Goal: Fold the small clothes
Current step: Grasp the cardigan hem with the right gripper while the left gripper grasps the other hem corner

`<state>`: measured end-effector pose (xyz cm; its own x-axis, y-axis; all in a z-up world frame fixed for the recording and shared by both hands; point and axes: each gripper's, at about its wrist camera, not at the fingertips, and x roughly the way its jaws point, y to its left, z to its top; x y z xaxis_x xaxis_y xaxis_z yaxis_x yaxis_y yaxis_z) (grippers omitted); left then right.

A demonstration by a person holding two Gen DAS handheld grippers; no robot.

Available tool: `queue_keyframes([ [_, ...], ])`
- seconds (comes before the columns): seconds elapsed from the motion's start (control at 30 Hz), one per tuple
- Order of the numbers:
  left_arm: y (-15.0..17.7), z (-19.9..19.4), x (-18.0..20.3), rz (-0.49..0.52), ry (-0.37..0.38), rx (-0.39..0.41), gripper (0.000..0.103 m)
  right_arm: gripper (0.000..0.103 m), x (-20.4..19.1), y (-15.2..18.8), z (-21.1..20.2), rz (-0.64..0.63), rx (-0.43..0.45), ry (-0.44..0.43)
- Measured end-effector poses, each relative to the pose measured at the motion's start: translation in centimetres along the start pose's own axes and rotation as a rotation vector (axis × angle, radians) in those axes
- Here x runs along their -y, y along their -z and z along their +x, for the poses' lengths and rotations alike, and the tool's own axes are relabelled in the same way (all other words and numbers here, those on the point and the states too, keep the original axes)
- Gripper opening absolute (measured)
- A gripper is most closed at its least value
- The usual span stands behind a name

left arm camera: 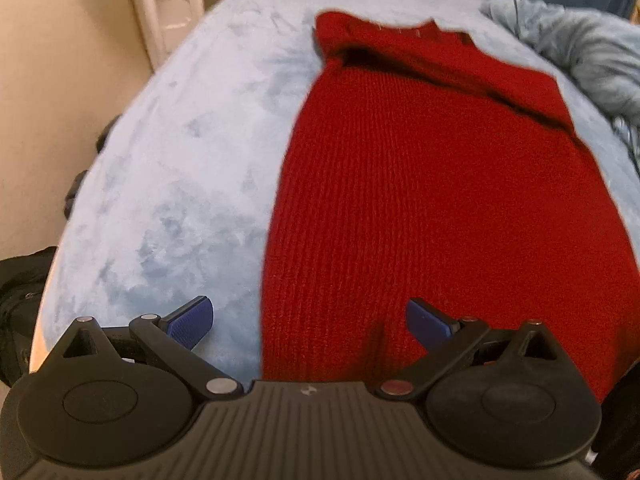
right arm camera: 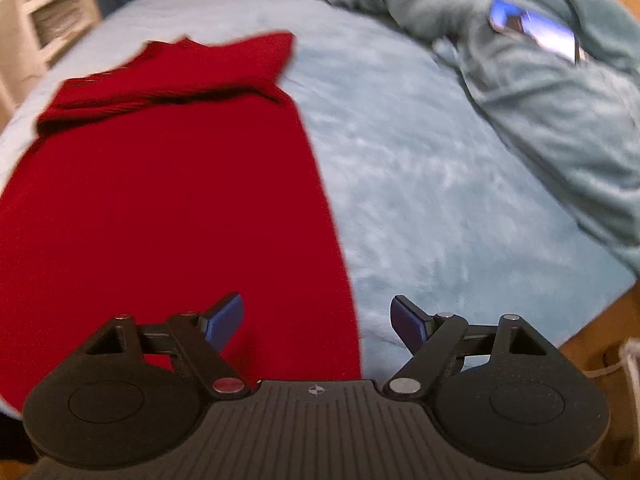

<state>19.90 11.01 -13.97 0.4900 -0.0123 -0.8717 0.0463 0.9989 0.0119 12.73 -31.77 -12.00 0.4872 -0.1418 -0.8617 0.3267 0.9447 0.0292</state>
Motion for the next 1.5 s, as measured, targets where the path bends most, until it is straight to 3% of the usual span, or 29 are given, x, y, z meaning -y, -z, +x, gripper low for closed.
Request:
queue_keyframes([
  [0.1, -0.8, 2.5, -0.5, 0.017, -0.013, -0.053, 0.103, 0.084, 1.4, -0.8, 3.0, 0.046, -0.078, -0.001],
  [0.2, -1.4, 4.6, -1.7, -0.054, -0.034, -0.099, 0.103, 0.084, 2.3, -1.0, 5.3, 0.077, -0.123, -0.003],
  [0.3, -1.2, 5.2, -2.0, -0.074, -0.016, -0.095, 0.103, 0.085, 2.8, -0.1, 6.8, 0.144, -0.212, -0.126],
  [0.4, -1.0, 5.2, -1.8, -0.045, 0.006, -0.1, 0.103, 0.087, 1.3, 0.6, 6.3, 0.045, -0.216, -0.169],
  [0.43, -0.9, 5.1, -1.8, -0.036, 0.028, -0.114, 0.103, 0.081, 0.8, 0.8, 6.3, 0.023, -0.244, -0.22],
  [0.5, -0.9, 5.0, -2.1, 0.002, 0.074, -0.136, 0.103, 0.075, 0.1, 1.2, 6.0, -0.012, -0.247, -0.227],
  [0.53, -0.8, 4.8, -2.2, 0.017, 0.094, -0.145, 0.102, 0.06, -0.2, 1.3, 5.9, -0.028, -0.241, -0.217],
  [0.57, -0.8, 4.5, -2.5, 0.02, 0.1, -0.143, 0.092, 0.035, -0.2, 1.4, 5.7, -0.02, -0.235, -0.217],
  [0.6, -0.7, 4.1, -2.6, 0.018, 0.1, -0.136, 0.086, 0.024, 0.1, 1.4, 5.6, 0.01, -0.24, -0.243],
  [0.67, -0.8, 2.9, -3.4, -0.007, 0.14, -0.125, 0.043, 0.022, 0.8, 1.6, 5.3, 0.082, -0.24, -0.264],
  [0.73, -1.1, 1.9, -4.3, -0.066, 0.223, -0.129, 0.02, 0.02, 0.7, 1.7, 4.7, 0.096, -0.221, -0.261],
  [0.9, -1.5, -1.0, -2.9, -0.044, 0.186, -0.059, 0.018, 0.018, 0.4, 0.5, 1.4, 0.12, -0.149, -0.269],
  [1.07, -1.9, -5.3, -2.2, -0.033, 0.207, 0.044, 0.017, 0.017, 0.8, -1.0, -4.2, 0.088, -0.021, -0.333],
  [1.17, -1.5, -7.8, -2.1, -0.033, 0.226, 0.083, 0.017, 0.017, 1.3, -0.6, -6.0, 0.083, -0.006, -0.358],
  [1.3, 0.9, -10.0, -2.3, -0.01, 0.238, 0.08, 0.017, 0.017, 2.0, 1.6, -7.6, 0.101, -0.007, -0.374],
  [1.5, 6.4, -11.6, -3.8, -0.016, 0.25, -0.003, 0.017, 0.017, 4.4, 7.0, -9.5, 0.169, -0.082, -0.396],
])
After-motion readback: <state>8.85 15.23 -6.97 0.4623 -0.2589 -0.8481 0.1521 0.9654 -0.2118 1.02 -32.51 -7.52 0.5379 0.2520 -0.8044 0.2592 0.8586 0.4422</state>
